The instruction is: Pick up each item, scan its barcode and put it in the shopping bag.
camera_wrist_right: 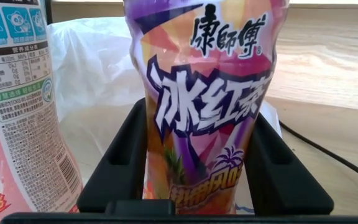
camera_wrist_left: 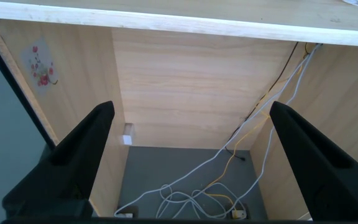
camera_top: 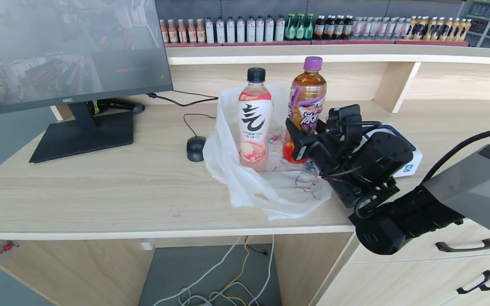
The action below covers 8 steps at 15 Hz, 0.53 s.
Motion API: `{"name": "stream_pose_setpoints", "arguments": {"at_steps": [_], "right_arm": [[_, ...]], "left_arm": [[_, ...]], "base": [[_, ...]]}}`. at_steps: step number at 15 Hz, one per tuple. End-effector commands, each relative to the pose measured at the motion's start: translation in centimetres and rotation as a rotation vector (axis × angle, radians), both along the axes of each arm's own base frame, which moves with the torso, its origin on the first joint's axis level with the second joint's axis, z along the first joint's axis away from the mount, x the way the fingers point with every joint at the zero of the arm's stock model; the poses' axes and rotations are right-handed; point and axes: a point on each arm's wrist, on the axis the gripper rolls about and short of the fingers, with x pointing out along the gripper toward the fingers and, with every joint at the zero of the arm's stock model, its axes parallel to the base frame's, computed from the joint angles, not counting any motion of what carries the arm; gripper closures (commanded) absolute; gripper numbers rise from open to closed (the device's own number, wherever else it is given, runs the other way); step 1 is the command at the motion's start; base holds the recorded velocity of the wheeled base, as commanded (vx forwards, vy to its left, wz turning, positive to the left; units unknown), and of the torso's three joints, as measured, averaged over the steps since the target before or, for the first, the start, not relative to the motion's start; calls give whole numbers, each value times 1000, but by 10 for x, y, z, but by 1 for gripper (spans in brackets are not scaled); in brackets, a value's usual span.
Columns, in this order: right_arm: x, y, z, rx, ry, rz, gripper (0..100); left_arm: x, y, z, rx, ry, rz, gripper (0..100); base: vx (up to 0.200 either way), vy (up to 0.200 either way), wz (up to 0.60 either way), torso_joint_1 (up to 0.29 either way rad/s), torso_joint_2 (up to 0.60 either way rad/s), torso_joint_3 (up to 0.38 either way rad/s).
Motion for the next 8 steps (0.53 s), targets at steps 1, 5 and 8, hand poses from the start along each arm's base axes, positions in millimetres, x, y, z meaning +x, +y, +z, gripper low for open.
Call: {"name": "stream_pose_setpoints", "arguments": {"at_steps": [1, 5, 8], "right_arm": [[0, -1, -3, -6, 10, -1, 100], [-3, -2, 1, -2, 3, 1, 0], [-13, -7, 8, 1, -2, -1, 0]], "left_arm": [[0, 0, 0, 0, -1, 0, 0], [0, 0, 0, 0, -1, 0, 0], [0, 0, 0, 0, -1, 0, 0]], "base": [[0, 0, 0, 0, 0, 0], [0, 0, 0, 0, 0, 0], [0, 0, 0, 0, 0, 0]]}}
